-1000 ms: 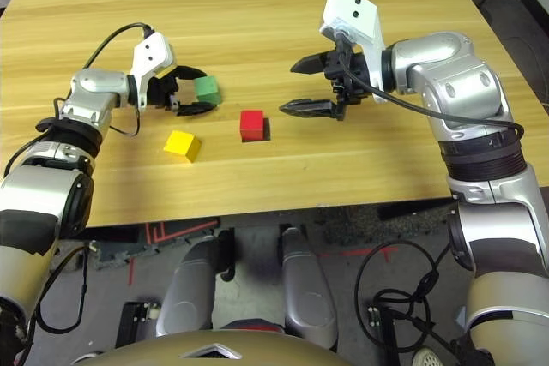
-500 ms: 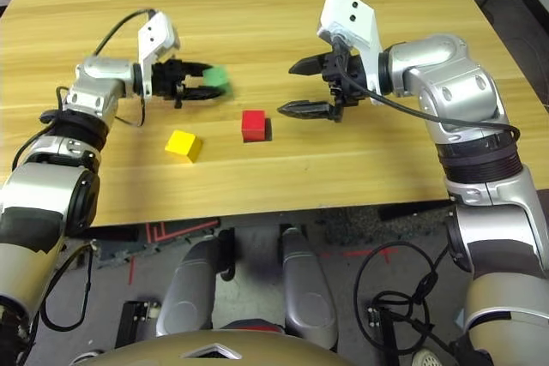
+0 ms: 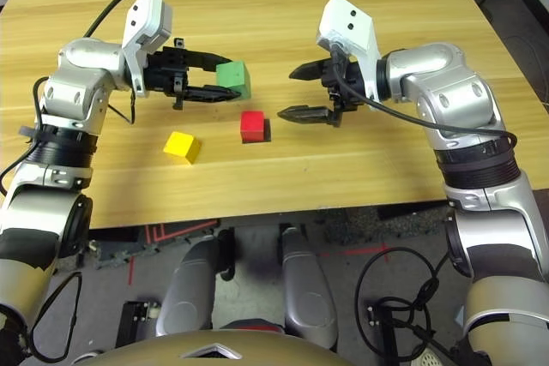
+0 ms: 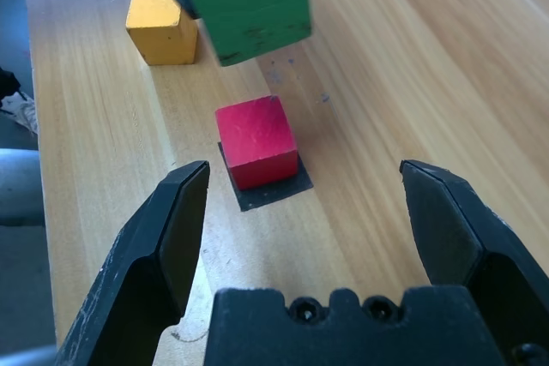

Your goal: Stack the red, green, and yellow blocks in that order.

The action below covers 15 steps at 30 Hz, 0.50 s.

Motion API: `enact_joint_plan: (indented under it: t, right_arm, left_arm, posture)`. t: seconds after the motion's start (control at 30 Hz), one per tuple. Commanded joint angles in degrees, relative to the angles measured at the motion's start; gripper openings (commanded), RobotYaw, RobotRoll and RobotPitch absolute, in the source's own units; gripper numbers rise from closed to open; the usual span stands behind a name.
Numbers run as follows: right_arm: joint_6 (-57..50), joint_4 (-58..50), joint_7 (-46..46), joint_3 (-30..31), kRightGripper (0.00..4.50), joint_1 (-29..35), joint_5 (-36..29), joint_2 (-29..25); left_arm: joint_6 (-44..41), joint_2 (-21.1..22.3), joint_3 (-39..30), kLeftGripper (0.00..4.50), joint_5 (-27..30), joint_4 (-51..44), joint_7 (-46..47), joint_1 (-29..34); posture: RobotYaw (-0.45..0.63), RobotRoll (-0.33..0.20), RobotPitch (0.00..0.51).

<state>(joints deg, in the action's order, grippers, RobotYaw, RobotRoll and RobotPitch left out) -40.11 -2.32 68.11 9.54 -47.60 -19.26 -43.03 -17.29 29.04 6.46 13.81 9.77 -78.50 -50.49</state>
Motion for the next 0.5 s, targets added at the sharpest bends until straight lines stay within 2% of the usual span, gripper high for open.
enact_joint_plan:
  t: [0.03, 0.3, 0.5]
  right_arm:
    - [-0.84, -1.73, -0.56, -0.79, 4.50, 0.72, -0.99, -0.01]
    - [-1.10, -1.92, -1.64, -0.81, 4.50, 1.13, -1.77, 0.14]
    - [-1.15, -2.13, -2.47, -0.92, 4.50, 1.53, -2.42, 0.16]
  left_arm:
    - [-3.15, 0.74, 1.32, 2.07, 1.87, -5.53, 0.57, 1.88]
    - [-5.75, 0.07, 2.33, 2.07, 3.00, -8.04, 3.47, 3.05]
    - [-4.58, 0.42, 4.22, 2.07, 2.06, -7.28, 3.56, 3.73]
  posture:
    - [0.17, -0.002, 0.268]
    - [0.16, 0.004, 0.275]
    - [0.16, 0.010, 0.279]
